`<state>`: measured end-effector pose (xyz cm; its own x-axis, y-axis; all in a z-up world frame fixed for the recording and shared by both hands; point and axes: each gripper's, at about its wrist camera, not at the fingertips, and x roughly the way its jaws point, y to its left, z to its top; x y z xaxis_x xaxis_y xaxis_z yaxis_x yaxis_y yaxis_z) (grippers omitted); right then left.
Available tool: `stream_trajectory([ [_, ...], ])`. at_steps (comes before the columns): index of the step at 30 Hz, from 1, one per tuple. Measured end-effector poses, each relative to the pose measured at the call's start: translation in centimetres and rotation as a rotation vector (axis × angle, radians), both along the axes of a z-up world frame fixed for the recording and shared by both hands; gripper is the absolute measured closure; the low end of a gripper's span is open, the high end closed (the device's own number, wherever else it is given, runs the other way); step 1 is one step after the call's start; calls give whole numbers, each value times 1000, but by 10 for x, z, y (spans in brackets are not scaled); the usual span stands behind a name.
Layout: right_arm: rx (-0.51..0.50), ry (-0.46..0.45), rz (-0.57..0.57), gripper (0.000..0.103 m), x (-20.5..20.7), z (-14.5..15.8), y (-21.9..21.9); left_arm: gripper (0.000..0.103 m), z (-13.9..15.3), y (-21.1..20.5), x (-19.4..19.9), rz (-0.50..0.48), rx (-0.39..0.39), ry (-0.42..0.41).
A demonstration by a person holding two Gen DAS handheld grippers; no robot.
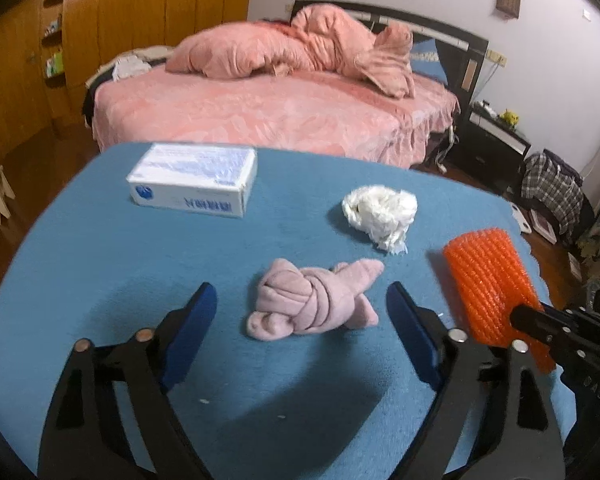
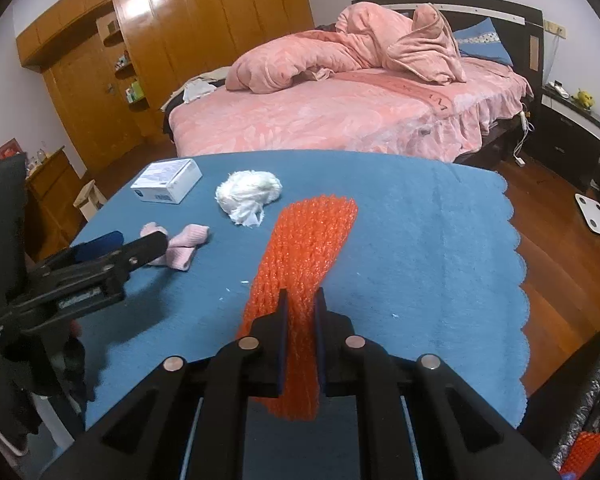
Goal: Collect trash
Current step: 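Grasp the pink knotted cloth with the left gripper, then carry the pink cloth and orange net over the trash bin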
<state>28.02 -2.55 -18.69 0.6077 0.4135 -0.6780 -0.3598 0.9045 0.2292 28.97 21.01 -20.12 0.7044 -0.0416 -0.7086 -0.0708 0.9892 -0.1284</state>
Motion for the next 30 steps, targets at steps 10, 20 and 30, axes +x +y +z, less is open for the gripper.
stream_trajectory([
  [10, 9, 0, -6, 92, -5, -2, -2, 62, -7, -8, 6, -46, 14, 42],
  [20, 34, -43, -28, 92, -16, 21, -15, 62, 22, -25, -24, -44, 13, -50],
  [30, 67, -103, -32, 92, -43, 55, -31, 62, 54, -44, -65, -32, 29, -110],
])
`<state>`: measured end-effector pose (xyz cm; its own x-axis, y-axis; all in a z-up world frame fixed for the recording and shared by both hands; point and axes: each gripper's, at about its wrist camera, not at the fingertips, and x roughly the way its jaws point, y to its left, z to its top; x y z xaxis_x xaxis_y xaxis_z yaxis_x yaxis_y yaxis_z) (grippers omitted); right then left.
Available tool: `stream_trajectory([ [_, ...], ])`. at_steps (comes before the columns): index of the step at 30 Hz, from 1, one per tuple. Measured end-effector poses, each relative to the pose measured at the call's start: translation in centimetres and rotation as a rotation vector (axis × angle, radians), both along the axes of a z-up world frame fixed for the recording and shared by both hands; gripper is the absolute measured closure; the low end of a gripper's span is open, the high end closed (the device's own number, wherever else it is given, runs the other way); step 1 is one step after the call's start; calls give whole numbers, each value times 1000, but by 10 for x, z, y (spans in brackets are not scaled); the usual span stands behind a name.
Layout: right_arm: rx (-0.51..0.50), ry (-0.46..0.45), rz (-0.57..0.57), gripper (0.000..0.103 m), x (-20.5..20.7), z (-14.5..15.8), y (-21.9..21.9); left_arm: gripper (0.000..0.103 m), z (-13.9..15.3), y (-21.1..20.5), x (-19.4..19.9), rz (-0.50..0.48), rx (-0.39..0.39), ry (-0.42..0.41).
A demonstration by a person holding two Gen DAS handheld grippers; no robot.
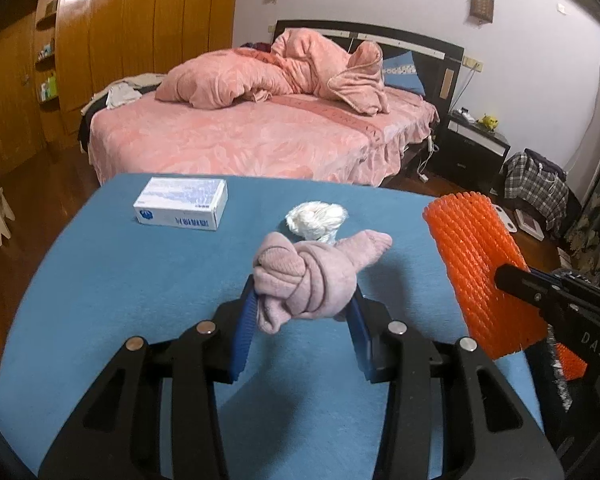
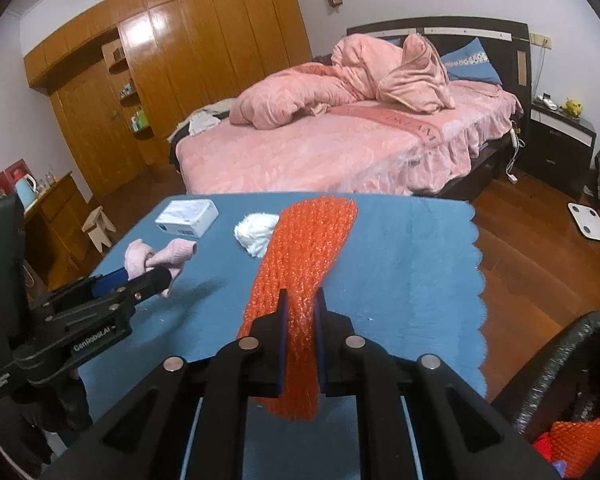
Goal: Collect trash
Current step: 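Carry the pink cloth and orange net over the trash bin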
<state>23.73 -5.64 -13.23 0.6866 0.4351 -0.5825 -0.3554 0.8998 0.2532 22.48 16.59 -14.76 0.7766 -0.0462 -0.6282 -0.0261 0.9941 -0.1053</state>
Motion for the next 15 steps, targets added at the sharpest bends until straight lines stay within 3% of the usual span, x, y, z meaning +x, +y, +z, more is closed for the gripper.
stream_trajectory([
  [15, 32, -93, -49, 92, -53, 47, -47, 62, 55, -44, -50, -27, -11, -79],
])
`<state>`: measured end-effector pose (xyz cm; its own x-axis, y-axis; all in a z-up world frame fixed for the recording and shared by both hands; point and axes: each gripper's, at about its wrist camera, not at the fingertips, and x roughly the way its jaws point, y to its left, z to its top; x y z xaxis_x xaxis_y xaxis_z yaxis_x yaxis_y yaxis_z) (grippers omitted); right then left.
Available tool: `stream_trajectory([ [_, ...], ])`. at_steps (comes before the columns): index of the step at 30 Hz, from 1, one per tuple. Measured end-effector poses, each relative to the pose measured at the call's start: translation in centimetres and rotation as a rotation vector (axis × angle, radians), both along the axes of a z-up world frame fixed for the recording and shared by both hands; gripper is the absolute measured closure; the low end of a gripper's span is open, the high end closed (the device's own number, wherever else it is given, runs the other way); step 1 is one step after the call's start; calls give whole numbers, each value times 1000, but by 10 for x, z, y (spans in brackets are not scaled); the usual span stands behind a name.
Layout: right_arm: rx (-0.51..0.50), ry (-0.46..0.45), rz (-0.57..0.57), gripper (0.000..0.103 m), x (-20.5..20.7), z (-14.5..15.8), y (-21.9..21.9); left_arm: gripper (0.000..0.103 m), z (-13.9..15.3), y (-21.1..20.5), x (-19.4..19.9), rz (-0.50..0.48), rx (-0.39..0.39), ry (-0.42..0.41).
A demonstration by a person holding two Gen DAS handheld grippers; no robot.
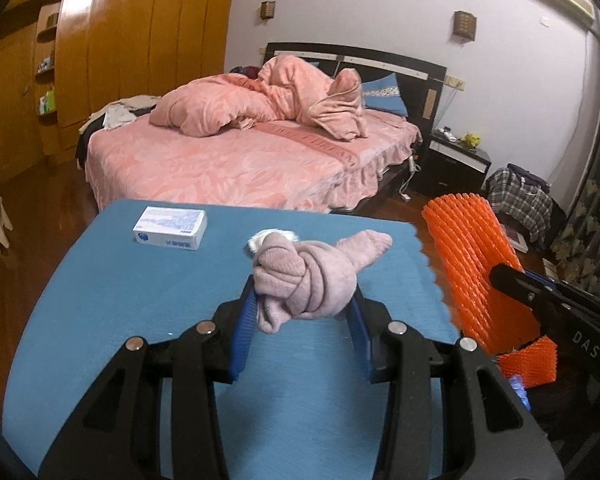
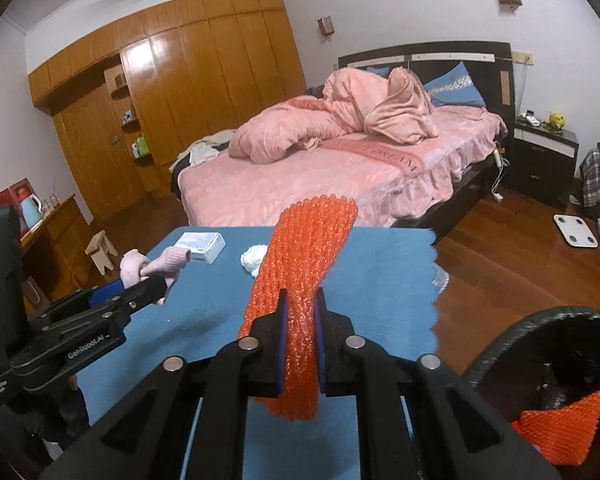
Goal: Collect trash
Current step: 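Carry the pink cloth and orange net over the trash bin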
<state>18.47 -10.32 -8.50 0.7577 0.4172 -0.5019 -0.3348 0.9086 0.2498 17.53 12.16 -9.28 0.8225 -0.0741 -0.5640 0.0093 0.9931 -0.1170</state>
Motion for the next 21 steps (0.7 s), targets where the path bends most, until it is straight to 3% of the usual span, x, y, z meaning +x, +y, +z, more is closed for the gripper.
stream_trajectory([
  [9, -3, -60, -78, 92, -42, 23, -48, 62, 28, -44, -32, -58, 12, -48],
  [21, -17, -84, -179, 92, -80, 32, -106, 62, 54, -110, -67, -177, 26, -115],
])
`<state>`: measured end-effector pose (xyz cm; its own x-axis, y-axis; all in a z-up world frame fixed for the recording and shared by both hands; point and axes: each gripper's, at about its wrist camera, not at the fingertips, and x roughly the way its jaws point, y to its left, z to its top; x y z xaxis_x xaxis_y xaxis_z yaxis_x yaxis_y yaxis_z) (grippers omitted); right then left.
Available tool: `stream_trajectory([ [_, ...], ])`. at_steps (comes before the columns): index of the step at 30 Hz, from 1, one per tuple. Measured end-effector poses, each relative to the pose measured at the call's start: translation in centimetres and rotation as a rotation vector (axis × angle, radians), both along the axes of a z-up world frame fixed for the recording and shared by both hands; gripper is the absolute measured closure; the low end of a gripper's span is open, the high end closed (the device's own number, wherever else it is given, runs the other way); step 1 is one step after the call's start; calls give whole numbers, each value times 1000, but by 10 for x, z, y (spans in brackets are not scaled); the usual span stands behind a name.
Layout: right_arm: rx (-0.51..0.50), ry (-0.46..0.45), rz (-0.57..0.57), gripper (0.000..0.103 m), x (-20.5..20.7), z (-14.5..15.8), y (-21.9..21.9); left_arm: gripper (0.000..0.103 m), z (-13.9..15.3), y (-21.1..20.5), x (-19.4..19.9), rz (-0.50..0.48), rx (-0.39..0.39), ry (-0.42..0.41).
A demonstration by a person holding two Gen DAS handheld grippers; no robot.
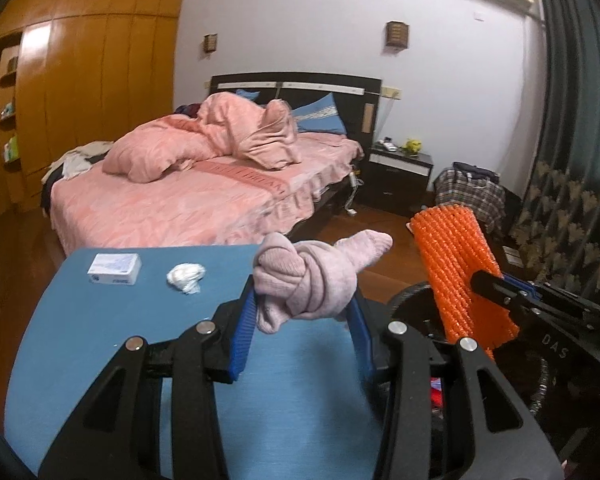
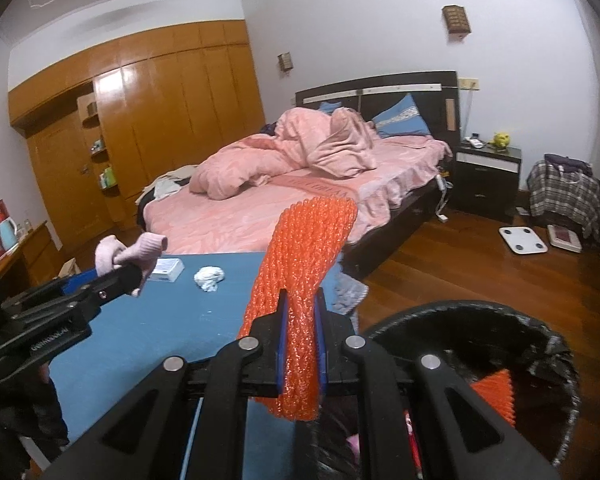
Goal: Collect trash
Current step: 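Carry the pink cloth and orange net over the trash bin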
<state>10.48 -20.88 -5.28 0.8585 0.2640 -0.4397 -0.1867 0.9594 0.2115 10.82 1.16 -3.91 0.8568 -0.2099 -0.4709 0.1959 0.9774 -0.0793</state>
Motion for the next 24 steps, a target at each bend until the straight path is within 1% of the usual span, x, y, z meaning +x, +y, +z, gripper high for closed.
stream_trajectory([
  [12, -7, -6, -103, 91, -31, -1, -55, 62, 4, -56, -18, -107, 10, -25],
  [24, -18, 26, -183, 91, -50, -17, -101, 61, -2, -107, -23, -214, 25, -36],
])
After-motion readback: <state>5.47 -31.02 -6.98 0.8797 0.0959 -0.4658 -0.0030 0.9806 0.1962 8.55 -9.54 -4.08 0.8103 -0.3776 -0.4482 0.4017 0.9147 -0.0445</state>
